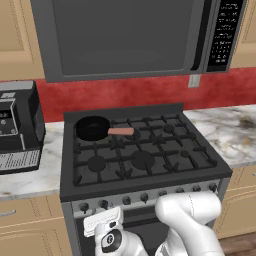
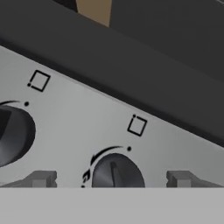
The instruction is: Turn off the rear left burner of the stove.
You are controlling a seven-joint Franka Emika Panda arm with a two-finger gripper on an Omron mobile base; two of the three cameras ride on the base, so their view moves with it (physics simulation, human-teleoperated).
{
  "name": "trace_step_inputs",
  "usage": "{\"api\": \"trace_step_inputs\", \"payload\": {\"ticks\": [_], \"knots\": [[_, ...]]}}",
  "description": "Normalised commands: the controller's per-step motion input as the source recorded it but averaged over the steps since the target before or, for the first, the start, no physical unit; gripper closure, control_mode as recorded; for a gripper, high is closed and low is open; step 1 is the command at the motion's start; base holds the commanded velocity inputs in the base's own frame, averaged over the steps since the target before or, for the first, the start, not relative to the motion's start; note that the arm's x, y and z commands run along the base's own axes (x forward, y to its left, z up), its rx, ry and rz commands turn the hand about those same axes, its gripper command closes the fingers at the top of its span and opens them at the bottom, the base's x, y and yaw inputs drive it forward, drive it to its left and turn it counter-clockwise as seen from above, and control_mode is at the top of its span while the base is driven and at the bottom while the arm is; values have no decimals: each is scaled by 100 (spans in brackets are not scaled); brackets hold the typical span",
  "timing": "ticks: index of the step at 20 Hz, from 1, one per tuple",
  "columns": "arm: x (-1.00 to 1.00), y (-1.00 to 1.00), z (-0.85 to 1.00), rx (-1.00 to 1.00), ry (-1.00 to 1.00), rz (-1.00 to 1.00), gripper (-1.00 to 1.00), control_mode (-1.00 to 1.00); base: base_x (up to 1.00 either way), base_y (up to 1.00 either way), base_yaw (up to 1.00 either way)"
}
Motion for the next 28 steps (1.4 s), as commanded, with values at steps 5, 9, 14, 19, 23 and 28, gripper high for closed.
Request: {"api": "trace_step_inputs", "payload": {"ticks": [5, 9, 14, 19, 23, 28], "knots": [[0, 0, -6, 0, 0, 0, -100, -100, 0, 0, 0], [0, -4, -3, 0, 0, 0, -100, -100, 0, 0, 0], [5, -3, 0, 0, 0, 0, 100, -100, 0, 0, 0], [6, 0, 0, 0, 0, 0, 100, -100, 0, 0, 0], [5, 0, 0, 0, 0, 0, 100, -100, 0, 0, 0], [5, 0, 0, 2, 0, 0, 100, -100, 0, 0, 0]]}}
